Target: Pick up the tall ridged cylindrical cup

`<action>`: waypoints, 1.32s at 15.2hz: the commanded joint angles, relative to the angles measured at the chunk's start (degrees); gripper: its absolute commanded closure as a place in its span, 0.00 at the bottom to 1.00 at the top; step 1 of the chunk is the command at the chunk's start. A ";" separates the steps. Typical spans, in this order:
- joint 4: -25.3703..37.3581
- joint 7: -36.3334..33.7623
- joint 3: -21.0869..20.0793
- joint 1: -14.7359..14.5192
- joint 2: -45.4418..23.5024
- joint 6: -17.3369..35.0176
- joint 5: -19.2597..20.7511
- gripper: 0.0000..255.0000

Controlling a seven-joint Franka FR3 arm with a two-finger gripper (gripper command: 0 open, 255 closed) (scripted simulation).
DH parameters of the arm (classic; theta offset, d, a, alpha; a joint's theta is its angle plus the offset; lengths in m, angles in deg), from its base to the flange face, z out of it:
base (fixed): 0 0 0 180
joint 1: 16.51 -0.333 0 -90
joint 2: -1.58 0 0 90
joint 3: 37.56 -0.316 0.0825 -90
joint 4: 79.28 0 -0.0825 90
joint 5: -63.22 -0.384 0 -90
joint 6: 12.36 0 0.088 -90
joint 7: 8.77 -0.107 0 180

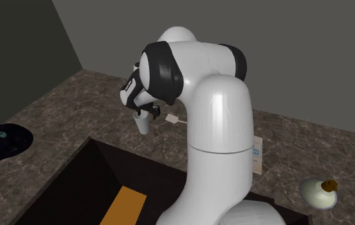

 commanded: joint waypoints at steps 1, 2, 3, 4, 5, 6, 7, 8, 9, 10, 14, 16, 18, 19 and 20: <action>0.30 -0.38 0.45 -0.47 -1.33 1.04 0.48 0.00; 0.53 -0.56 0.78 -0.73 -2.31 1.80 0.80 0.00; 0.53 -0.55 0.78 -0.73 -2.31 1.81 0.79 0.00; 0.52 -0.55 0.79 -0.73 -2.31 1.81 0.79 0.00; 0.47 -0.57 0.79 -0.75 -2.30 1.84 0.80 1.00; 0.51 -0.58 0.80 -0.76 -2.36 1.87 0.81 1.00; 0.57 -0.57 0.81 -0.77 -2.39 1.84 0.81 1.00; 0.61 -0.56 0.81 -0.76 -2.42 1.83 0.81 1.00; 0.61 -0.56 0.81 -0.76 -2.42 1.82 0.81 1.00; 0.60 -0.56 0.81 -0.76 -2.41 1.83 0.81 1.00; 0.53 -0.55 0.79 -0.73 -2.31 1.81 0.79 1.00; 0.25 -0.34 0.36 -0.40 -1.07 0.83 0.39 1.00; 0.03 -0.11 -0.07 -0.08 0.15 -0.16 -0.03 1.00; -0.07 0.00 -0.28 0.08 0.76 -0.66 -0.25 1.00; -0.15 0.12 -0.48 0.24 1.35 -1.18 -0.46 1.00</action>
